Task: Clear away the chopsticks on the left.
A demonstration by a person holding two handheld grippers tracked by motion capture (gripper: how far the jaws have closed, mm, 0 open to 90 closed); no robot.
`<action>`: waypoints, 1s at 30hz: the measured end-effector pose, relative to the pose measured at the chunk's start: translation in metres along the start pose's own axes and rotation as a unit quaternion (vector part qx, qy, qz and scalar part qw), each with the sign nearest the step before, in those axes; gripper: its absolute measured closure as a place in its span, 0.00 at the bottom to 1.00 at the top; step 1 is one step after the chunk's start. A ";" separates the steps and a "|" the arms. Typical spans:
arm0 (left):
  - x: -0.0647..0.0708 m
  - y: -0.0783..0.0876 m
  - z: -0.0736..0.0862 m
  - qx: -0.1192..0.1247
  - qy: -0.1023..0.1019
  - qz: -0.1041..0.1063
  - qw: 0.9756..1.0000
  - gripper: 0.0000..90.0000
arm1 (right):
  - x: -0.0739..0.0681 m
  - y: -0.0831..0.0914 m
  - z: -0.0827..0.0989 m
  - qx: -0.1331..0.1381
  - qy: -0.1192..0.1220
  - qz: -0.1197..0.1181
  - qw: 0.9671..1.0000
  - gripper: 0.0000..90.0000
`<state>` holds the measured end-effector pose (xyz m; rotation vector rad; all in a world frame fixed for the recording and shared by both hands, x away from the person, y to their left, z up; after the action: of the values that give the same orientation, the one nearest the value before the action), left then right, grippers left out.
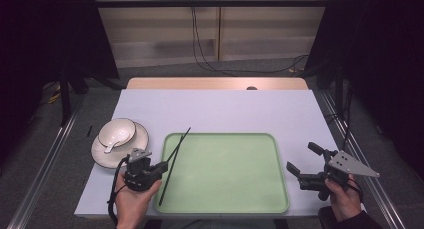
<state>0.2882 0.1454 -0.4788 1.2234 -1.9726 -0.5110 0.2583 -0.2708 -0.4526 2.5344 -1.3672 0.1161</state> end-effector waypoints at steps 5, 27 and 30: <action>0.006 -0.009 0.010 -0.007 -0.011 -0.014 1.000 0.95 | 0.000 0.000 0.000 0.000 0.001 0.000 1.000 0.00; 0.007 -0.035 0.030 -0.062 -0.010 -0.006 0.998 0.92 | -0.001 -0.001 0.000 0.000 0.005 -0.002 1.000 0.00; 0.009 -0.036 0.030 -0.059 -0.012 -0.004 0.998 0.89 | -0.001 -0.001 0.000 0.000 0.004 -0.001 1.000 0.00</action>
<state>0.2838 0.1195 -0.5186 1.1568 -1.9300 -0.6381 0.2586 -0.2699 -0.4528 2.5316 -1.3621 0.1254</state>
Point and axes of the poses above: each handheld gripper's, and its own axes: y roughly backward along the jaws, z roughly out of its underside, x roughly to its right, the point moved 7 cm from there along -y, roughly forward along the jaws, and after that the axes turned 13 degrees about y, right-handed, at the moved point
